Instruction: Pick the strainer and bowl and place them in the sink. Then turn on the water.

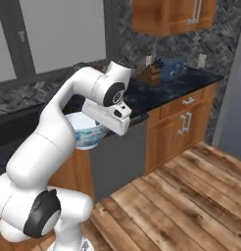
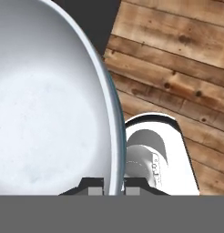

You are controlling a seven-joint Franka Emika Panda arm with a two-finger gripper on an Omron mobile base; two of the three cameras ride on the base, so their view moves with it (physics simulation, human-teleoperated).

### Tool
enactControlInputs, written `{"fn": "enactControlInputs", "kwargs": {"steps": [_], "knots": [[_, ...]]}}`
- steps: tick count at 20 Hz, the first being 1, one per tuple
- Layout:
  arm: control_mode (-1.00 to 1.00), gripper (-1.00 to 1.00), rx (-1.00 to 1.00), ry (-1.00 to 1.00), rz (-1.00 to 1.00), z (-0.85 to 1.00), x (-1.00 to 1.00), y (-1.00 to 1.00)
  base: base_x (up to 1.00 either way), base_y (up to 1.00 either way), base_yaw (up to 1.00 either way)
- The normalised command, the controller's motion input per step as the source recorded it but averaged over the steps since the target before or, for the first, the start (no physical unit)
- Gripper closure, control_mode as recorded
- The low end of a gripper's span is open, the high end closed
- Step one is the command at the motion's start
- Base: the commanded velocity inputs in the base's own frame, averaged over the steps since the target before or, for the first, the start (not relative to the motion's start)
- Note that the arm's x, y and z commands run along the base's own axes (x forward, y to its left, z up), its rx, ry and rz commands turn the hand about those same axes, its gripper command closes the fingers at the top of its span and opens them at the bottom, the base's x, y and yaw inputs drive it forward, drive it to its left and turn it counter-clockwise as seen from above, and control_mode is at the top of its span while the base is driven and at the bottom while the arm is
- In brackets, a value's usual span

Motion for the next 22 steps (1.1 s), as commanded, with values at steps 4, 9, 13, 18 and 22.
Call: {"fn": "enactControlInputs", "kwargs": {"steps": [4, 9, 13, 18, 22], "knots": [[1.00, 1.00, 0.00, 0.00, 0.00, 0.00, 0.00, 0.00, 0.56, -0.29, 0.59], [1.00, 1.00, 0.00, 0.00, 0.00, 0.00, 0.00, 0.00, 0.56, -0.28, 0.59], [1.00, 1.00, 0.00, 0.00, 0.00, 0.00, 0.00, 0.00, 0.45, -0.09, 0.56], [1.00, 1.00, 0.00, 0.00, 0.00, 0.00, 0.00, 0.00, 0.59, 0.00, 0.50], [1.00, 1.00, 0.00, 0.00, 0.00, 0.00, 0.00, 0.00, 0.63, 0.00, 0.44]]}}
